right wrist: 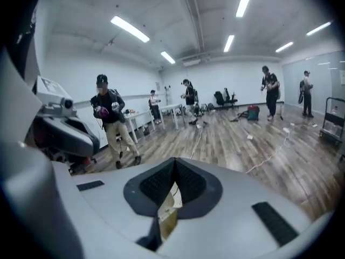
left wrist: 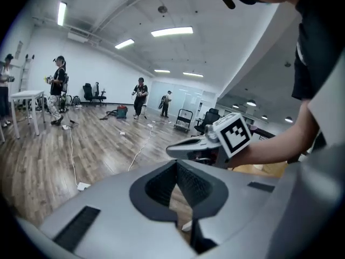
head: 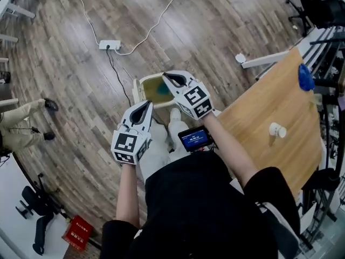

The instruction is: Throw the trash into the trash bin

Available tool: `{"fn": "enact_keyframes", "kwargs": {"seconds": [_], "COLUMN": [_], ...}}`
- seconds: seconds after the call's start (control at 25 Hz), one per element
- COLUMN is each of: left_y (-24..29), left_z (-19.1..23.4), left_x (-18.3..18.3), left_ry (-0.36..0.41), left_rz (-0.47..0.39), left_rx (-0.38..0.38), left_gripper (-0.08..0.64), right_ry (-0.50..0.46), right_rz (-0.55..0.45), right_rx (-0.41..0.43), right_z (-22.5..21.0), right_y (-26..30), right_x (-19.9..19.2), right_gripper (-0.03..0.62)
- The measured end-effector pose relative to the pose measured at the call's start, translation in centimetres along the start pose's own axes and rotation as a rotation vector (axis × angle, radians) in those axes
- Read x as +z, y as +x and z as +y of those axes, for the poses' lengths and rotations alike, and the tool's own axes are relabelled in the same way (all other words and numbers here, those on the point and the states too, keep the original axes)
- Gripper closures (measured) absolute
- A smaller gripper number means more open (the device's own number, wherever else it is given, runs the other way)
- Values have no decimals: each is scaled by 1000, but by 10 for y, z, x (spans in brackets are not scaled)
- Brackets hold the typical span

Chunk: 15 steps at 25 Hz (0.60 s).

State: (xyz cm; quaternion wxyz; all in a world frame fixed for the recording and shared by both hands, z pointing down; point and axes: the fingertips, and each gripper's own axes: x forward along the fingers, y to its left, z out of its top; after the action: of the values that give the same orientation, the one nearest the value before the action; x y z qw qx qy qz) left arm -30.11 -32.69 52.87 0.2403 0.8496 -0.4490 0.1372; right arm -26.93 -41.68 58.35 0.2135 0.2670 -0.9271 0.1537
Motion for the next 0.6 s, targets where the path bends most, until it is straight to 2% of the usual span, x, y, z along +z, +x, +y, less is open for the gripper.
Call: {"fn": "enact_keyframes", "kwargs": {"seconds": [0.12, 0.2, 0.32, 0.48, 0.6], "left_y": [-12, -16, -22, -20, -26], "left_z": [2, -4, -21, -33, -41], "left_x": [28, 40, 54, 86, 97], "left_ry": [58, 83, 97, 206, 248], "left_rz": [-67, -90, -114, -169, -200], "left_rx": [10, 21, 29, 30, 42], "left_gripper": [555, 555, 555, 555, 555], "right_ry": [-57, -78, -125, -172, -186], "right_rz": [-183, -275, -342, -396, -435], "right_rx": [-18, -19, -40, -94, -94], "right_z": [8, 15, 21, 8, 13], "right_y": [-39, -68, -108, -141, -156], "right_x": [79, 113, 134, 146, 152], "right_gripper": [595, 595, 595, 595, 595]}}
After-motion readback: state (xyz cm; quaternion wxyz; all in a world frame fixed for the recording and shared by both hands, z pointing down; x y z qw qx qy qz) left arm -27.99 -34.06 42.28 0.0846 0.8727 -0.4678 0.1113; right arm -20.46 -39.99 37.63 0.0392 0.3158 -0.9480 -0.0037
